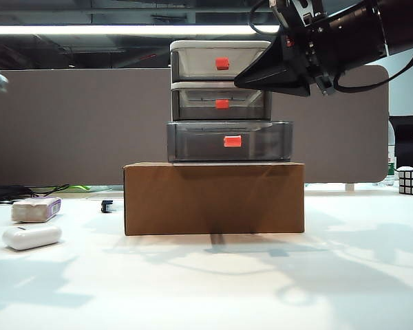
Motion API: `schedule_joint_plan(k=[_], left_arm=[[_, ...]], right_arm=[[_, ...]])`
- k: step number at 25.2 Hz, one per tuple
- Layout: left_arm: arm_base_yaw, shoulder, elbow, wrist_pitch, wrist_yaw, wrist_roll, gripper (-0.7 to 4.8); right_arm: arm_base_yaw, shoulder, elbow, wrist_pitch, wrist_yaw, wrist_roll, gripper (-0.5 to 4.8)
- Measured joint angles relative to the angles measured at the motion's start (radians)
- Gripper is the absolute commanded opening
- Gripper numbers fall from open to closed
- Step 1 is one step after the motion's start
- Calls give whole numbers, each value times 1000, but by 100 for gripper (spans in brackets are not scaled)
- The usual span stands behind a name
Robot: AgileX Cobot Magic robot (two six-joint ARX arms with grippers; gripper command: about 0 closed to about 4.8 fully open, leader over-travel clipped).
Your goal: Open the third layer of the drawer on the table, pick up the earphone case on the table and put it in, and finally close the drawer.
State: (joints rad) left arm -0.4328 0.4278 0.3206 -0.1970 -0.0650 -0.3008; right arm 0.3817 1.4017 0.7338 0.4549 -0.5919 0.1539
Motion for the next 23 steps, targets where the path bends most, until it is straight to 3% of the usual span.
schedule_joint_plan(k=[1,2,3,4,5,8,16,18,23], left_arm=[[29,24,-18,26,60,52,221],[54,46,-28,39,118,104,258],[106,112,-37,51,246,244,296],[121,142,-37,60,287,301,362],[132,224,-35,101,319,410,395],[134,343,-35,164,279,506,410],[135,600,-32,397,257,609,410],[140,676,-17,410,213,623,408],[237,750,19,428,280,616,408]], right_arm=[[0,0,0,1,-8,4,-5],[1,0,0,1,-11,5,-6],[0,0,0,0,-15,7,-5],[0,0,0,-2,-19,8,-5],[1,0,0,-4,-23,9,-6],[0,0,0,-9,-30,9,-5],[0,0,0,-53,-37,9,-6],[0,0,0,-74,-37,6,-5],[0,0,0,-80,-37,3,-5]])
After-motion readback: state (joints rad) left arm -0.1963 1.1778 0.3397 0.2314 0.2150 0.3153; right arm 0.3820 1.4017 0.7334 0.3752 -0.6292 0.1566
